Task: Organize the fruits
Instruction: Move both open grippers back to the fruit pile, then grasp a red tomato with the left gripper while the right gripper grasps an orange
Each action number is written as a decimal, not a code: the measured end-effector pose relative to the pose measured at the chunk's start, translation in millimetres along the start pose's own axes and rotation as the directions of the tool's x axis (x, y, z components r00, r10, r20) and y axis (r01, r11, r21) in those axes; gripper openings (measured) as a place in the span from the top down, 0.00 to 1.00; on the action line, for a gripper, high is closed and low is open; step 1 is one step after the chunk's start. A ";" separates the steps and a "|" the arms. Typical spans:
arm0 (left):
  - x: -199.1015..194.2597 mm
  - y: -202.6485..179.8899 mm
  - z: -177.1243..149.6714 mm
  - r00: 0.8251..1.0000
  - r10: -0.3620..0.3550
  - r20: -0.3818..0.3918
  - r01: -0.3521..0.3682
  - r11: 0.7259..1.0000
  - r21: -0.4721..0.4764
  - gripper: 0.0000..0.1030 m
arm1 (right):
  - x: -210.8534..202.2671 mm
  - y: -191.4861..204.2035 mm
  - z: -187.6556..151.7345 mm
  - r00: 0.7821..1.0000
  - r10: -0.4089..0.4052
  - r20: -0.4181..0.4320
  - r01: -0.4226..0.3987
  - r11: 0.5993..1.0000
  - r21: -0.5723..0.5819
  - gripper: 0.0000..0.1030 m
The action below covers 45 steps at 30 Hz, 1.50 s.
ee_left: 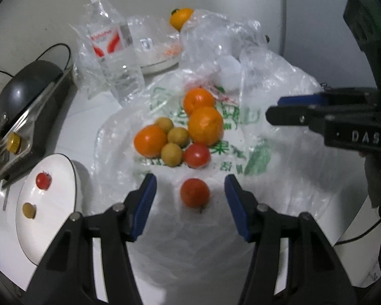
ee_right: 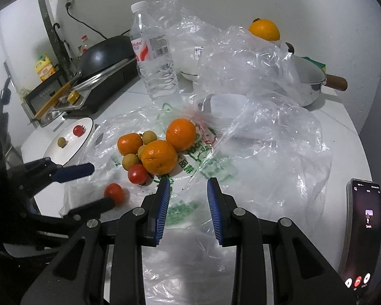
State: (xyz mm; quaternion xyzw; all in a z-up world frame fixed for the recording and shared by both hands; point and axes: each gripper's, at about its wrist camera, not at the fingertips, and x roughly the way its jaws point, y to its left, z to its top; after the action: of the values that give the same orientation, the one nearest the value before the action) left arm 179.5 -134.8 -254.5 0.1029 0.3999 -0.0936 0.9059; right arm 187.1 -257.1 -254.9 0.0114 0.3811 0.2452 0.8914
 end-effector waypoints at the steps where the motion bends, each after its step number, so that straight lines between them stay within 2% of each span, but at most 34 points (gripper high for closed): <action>1: 2.5 -0.1 -0.3 1.000 -0.007 -0.006 0.007 1.000 0.001 0.45 | 0.9 -0.4 0.3 1.000 0.003 0.000 -0.003 1.000 0.000 0.69; 2: 3.9 0.1 -0.3 1.000 -0.011 -0.010 0.011 1.000 0.001 0.45 | 2.3 -0.2 1.2 1.000 0.007 -0.001 -0.007 1.000 0.000 0.69; 7: 11.6 0.4 -1.2 0.998 -0.041 -0.039 0.042 0.999 0.013 0.67 | 10.3 2.9 8.4 1.000 0.019 -0.003 -0.019 1.000 -0.006 0.69; 9: 14.9 0.6 -1.6 0.998 -0.043 -0.051 0.044 0.999 0.019 0.72 | 14.4 5.1 11.7 1.000 0.023 -0.006 -0.023 1.000 -0.013 0.69; 12: 16.3 2.3 -1.2 0.997 -0.059 -0.054 0.060 0.998 0.025 0.72 | 22.0 7.4 16.2 0.999 0.029 -0.017 -0.030 0.999 -0.014 0.68; 14: 17.9 3.6 -1.1 0.996 -0.069 -0.055 0.071 0.997 0.030 0.72 | 27.3 10.0 18.9 0.999 0.038 -0.024 -0.038 0.999 -0.015 0.58; 15: 18.8 4.5 -1.1 0.996 -0.075 -0.057 0.076 0.997 0.031 0.72 | 30.8 12.5 20.8 0.999 0.045 -0.027 -0.045 0.999 -0.018 0.56; 28: 28.7 10.7 -5.1 0.988 -0.132 -0.080 0.133 0.991 0.007 0.72 | 61.7 30.2 34.9 0.995 0.067 -0.069 -0.069 0.997 -0.036 0.56; 38: 25.8 15.2 -2.9 0.989 -0.139 -0.052 0.140 0.990 0.006 0.72 | 80.5 27.6 34.5 0.991 0.066 -0.116 -0.070 0.997 -0.026 0.52; 45: 16.3 15.9 1.2 0.989 -0.148 -0.014 0.149 0.989 0.008 0.72 | 71.6 28.5 35.0 0.994 0.062 -0.090 -0.065 0.998 -0.027 0.53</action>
State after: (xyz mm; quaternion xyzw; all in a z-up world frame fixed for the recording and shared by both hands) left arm 195.1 -121.2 -264.1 0.0777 0.4120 -0.1619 0.8933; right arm 241.0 -194.2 -272.4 -0.0005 0.4160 0.2794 0.8654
